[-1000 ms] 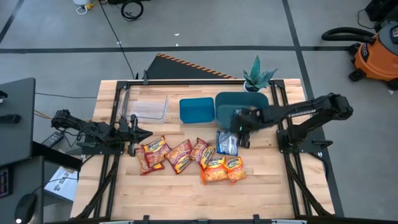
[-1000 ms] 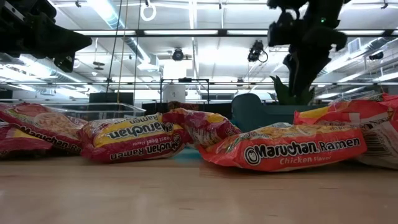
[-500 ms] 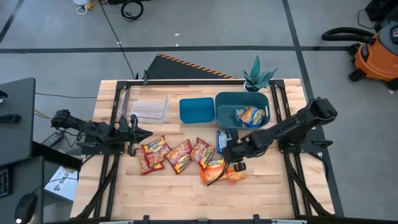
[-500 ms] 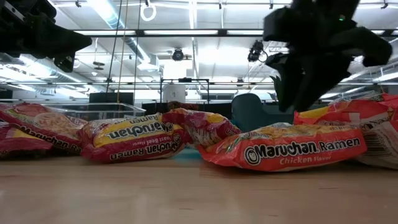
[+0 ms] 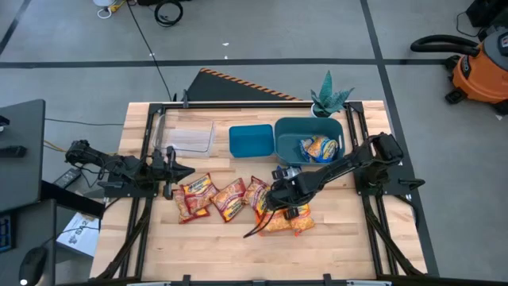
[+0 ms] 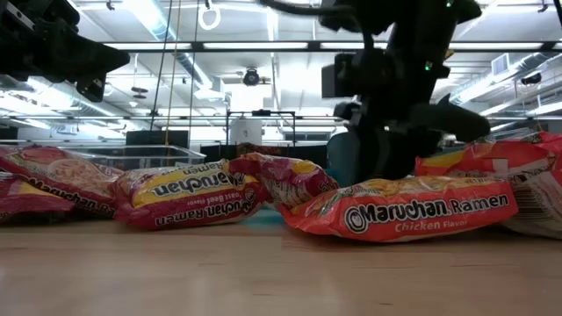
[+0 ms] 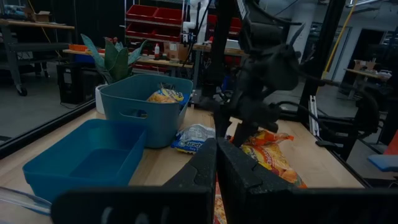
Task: Sort Maruchan noodles
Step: Put the blue noodle pack into the green bin
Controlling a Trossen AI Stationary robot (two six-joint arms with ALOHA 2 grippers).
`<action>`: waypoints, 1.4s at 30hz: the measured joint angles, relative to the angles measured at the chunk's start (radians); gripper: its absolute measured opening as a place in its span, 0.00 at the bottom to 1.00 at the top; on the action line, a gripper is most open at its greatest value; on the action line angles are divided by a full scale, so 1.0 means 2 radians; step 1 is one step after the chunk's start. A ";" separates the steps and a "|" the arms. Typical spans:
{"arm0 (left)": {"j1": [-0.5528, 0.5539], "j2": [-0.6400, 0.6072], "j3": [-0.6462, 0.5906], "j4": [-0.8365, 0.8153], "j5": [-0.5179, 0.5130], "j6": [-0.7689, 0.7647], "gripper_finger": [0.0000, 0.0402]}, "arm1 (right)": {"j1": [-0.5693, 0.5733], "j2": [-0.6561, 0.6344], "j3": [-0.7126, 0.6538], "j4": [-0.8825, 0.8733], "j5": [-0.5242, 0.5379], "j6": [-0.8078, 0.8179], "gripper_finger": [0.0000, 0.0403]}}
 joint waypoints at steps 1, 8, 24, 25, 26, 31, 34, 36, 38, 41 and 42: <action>0.000 0.000 0.000 0.000 0.000 0.000 0.04 | -0.001 0.003 0.000 0.000 -0.001 0.000 0.38; 0.000 0.000 0.000 0.000 0.000 0.000 0.04 | -0.005 0.005 0.000 -0.004 -0.026 0.000 0.15; 0.000 0.000 0.000 0.000 0.000 0.000 0.04 | -0.004 -0.162 0.000 -0.101 0.009 0.016 0.02; 0.000 0.000 0.000 0.000 0.000 0.000 0.04 | -0.004 -0.180 0.000 -0.108 0.018 0.019 0.02; 0.000 0.000 0.000 0.000 0.000 0.000 0.04 | -0.004 -0.198 0.000 -0.113 0.025 0.020 0.02; 0.000 0.000 0.000 0.000 0.000 0.000 0.04 | -0.010 -0.288 0.000 -0.122 0.053 0.031 0.02; 0.000 0.000 0.000 0.000 0.000 0.000 0.04 | -0.018 -0.335 0.000 -0.122 0.056 0.038 0.02; 0.000 0.000 0.000 0.000 0.000 0.000 0.04 | -0.025 -0.359 0.000 -0.122 0.058 0.040 0.02; 0.000 0.000 0.000 0.000 0.000 0.000 0.04 | -0.033 -0.379 0.000 -0.121 0.072 0.040 0.02; 0.000 0.000 0.000 0.000 0.000 0.000 0.04 | -0.051 -0.399 0.000 -0.118 0.112 0.039 0.02; 0.000 0.000 0.000 0.000 0.000 0.000 0.04 | -0.058 -0.402 0.000 -0.115 0.123 0.038 0.02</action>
